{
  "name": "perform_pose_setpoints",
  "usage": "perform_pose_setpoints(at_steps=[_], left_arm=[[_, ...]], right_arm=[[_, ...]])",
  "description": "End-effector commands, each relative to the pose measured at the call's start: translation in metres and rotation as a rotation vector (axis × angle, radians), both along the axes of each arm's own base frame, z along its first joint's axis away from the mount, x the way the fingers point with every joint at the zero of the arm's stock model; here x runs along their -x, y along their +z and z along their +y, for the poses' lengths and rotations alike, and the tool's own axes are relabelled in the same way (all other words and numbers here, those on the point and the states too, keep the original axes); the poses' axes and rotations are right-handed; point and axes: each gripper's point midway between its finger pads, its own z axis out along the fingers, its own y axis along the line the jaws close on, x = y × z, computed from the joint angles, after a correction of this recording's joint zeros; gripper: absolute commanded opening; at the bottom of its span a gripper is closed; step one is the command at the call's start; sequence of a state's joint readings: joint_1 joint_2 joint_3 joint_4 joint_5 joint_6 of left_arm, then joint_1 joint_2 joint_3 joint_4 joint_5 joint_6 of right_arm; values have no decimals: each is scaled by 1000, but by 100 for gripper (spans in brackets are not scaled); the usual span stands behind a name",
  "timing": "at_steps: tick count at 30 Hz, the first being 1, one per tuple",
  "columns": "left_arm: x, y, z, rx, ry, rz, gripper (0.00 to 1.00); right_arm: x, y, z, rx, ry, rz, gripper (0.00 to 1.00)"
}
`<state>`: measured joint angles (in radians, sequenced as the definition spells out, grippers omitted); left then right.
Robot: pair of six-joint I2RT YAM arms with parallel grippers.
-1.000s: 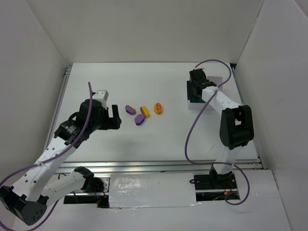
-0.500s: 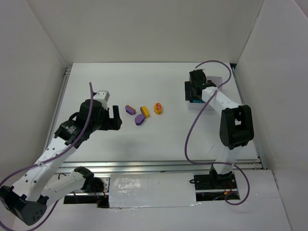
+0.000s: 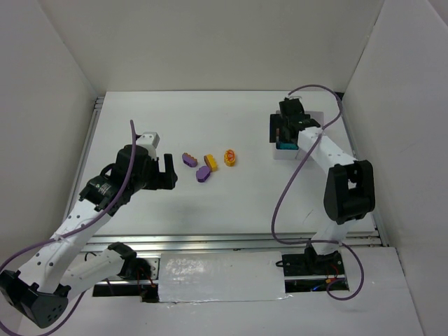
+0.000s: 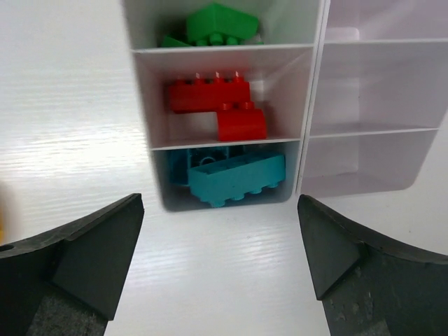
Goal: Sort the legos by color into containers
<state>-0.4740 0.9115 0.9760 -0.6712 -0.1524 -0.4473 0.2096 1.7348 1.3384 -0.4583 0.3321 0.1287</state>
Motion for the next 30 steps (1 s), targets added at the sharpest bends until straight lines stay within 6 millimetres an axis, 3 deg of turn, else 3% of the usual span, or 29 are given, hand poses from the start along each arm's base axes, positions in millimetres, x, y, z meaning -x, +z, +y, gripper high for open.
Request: perform_pose_setpoints(at_steps=[1,6,7,8,10,11,13,21,22,30], left_arm=[[-6,9,4,6,35,-44,100],[-10,7,18,-23,138,-27,100],[-10,7,17,-11,150,-21,100],[-11,8,16,-2,153,-18,100],[-13,4,9,27,148,10,100],[-13,0,7,36,155,25,99],[-16,-14,0,53,168,76,100],[-43,-46,-29,107,193,168,100],[-45,-42,-30,114,196,157,100],[-73,-70,-55,27,214,204,96]], right_arm=[[3,74,17,-125,17,-180,97],[29,110,48,-316,81,-245,94],[36,113,59,-372,127,-241,94],[47,130,63,-415,147,-284,94],[63,132,82,-529,211,-302,100],[73,147,86,-567,235,-343,100],[91,151,105,-658,318,-336,100],[135,139,135,-729,404,-242,100],[137,141,137,-729,413,-246,100],[153,105,135,-672,321,-178,99]])
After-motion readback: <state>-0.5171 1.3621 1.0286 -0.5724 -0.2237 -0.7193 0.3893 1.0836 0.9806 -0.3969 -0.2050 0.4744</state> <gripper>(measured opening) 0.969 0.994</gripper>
